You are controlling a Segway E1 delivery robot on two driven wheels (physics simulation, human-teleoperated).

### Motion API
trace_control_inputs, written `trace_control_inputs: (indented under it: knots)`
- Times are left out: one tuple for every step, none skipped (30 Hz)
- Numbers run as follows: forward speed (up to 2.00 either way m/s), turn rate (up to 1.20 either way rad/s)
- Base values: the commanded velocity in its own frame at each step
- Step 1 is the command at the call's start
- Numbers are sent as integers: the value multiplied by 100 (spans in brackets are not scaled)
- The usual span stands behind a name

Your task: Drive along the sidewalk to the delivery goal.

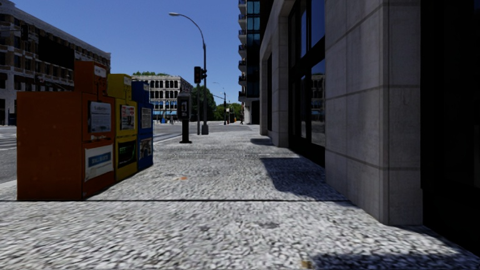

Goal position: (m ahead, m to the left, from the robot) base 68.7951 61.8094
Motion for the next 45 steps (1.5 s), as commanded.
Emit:
trace_control_inputs:
  knots:
    - [200,0]
    - [200,0]
    - [200,0]
    - [200,0]
    - [200,0]
    - [200,0]
    - [200,0]
    - [200,0]
    - [200,0]
    - [200,0]
    - [200,0]
    - [200,0]
    - [200,0]
    - [200,0]
    - [200,0]
    - [200,0]
    - [200,0]
    - [200,0]
    - [200,0]
    - [200,0]
    - [200,0]
    - [200,0]
    - [200,0]
    - [200,0]
    - [200,0]
    - [200,0]
    - [200,0]
    - [200,0]
    - [200,0]
    - [200,0]
    - [200,0]
    - [200,0]
    - [200,0]
    - [200,0]
    - [200,0]
    - [200,0]
    - [200,0]
    - [200,0]
    - [200,0]
    - [200,0]
    - [200,0]
    - [200,0]
    - [200,0]
    - [200,0]
    - [200,0]
